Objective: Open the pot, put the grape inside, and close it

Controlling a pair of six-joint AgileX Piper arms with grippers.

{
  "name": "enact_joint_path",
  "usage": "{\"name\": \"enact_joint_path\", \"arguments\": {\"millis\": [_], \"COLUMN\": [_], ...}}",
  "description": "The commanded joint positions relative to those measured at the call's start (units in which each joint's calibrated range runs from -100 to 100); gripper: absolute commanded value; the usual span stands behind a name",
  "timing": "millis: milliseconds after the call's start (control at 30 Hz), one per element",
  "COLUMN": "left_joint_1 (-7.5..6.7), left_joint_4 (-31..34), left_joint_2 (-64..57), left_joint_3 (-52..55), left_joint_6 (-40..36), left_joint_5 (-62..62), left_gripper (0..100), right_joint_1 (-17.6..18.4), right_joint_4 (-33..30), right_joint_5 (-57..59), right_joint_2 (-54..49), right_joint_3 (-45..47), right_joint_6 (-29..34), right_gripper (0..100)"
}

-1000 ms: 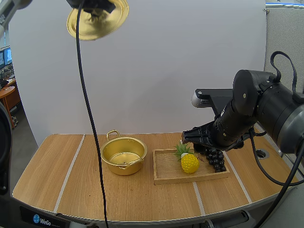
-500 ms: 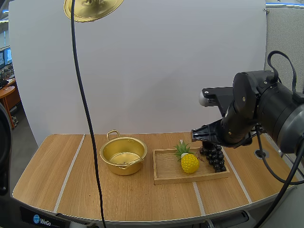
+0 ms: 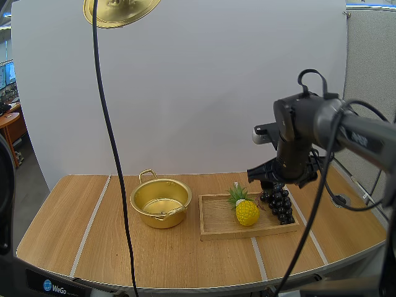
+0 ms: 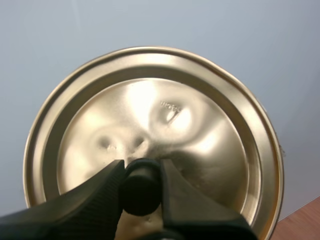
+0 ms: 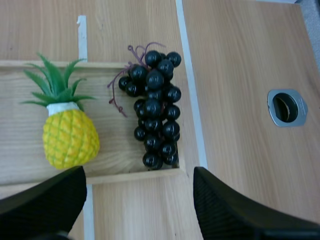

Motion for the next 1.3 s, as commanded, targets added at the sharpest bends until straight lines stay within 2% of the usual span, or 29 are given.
{"name": "enact_joint_path", "arguments": {"millis": [0,67,267,333,500,867,1267], "left_joint_1": [-0.18,-0.18,-0.18,-0.18,-0.18,-0.18,-0.18], "left_joint_4": [1.0,1.0,1.0,1.0,1.0,1.0,1.0], "left_joint_2": [-0.5,-0.5,-0.5,-0.5,-0.5,-0.5,-0.5], "left_joint_3": [-0.4,-0.4,-0.4,-0.4,-0.4,-0.4,-0.4], "left_joint_6": [-0.2,-0.2,-0.2,-0.2,-0.2,-0.2,-0.2], "left_joint_5": [-2.3,-2.3,-2.3,-2.3,-2.3,-2.3,-2.3], "left_gripper": [0,0,0,0,0,0,0], "right_joint_1": [-1.8,-3.6,-9.9,-10.9,-11.0,-11.0,-11.0], "right_joint_4": [0.3,3.3,20.3,22.1,22.1,23.2,24.8], "right_joint_5": [-2.6,-4.2,-5.6,-5.6,-8.3,-10.5,-9.5], "right_joint_2": [3.3,5.7,14.2,17.0,23.0,34.2,37.5], "right_joint_3": [-3.2,-4.8,-9.5,-10.9,-13.6,-19.7,-20.1], "right_joint_6": [-2.8,-6.6,-23.2,-25.9,-28.5,-29.8,-31.1], "right_gripper": [100,100,100,100,100,100,100]}}
